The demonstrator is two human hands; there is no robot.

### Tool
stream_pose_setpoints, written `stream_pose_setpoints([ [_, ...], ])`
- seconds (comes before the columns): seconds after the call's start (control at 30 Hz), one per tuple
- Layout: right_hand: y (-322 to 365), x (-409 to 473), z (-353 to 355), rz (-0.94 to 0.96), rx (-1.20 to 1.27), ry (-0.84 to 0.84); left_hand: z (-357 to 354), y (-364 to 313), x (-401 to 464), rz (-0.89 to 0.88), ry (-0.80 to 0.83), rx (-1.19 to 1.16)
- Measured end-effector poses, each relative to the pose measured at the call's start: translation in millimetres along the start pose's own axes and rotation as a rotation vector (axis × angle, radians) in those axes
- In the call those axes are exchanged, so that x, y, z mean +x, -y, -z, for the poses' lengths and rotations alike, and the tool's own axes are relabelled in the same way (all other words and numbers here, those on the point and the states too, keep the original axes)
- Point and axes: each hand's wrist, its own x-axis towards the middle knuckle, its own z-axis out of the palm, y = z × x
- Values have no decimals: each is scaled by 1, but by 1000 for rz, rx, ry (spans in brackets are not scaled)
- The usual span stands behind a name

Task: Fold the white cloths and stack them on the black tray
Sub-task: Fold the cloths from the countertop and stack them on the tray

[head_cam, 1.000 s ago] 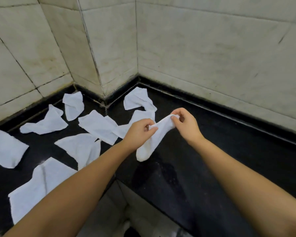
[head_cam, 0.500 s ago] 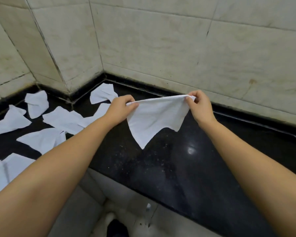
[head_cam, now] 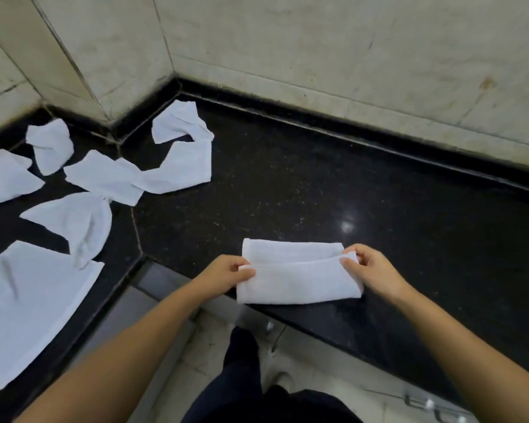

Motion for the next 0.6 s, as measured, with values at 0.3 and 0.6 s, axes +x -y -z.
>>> stream_pose_setpoints([
  [0.3,5,56,-26,-176,-491,-256,-4,-11,59,-35,-324,507],
  [0.6,55,84,-82,115,-872,22,-13,5,37,67,-492,457],
])
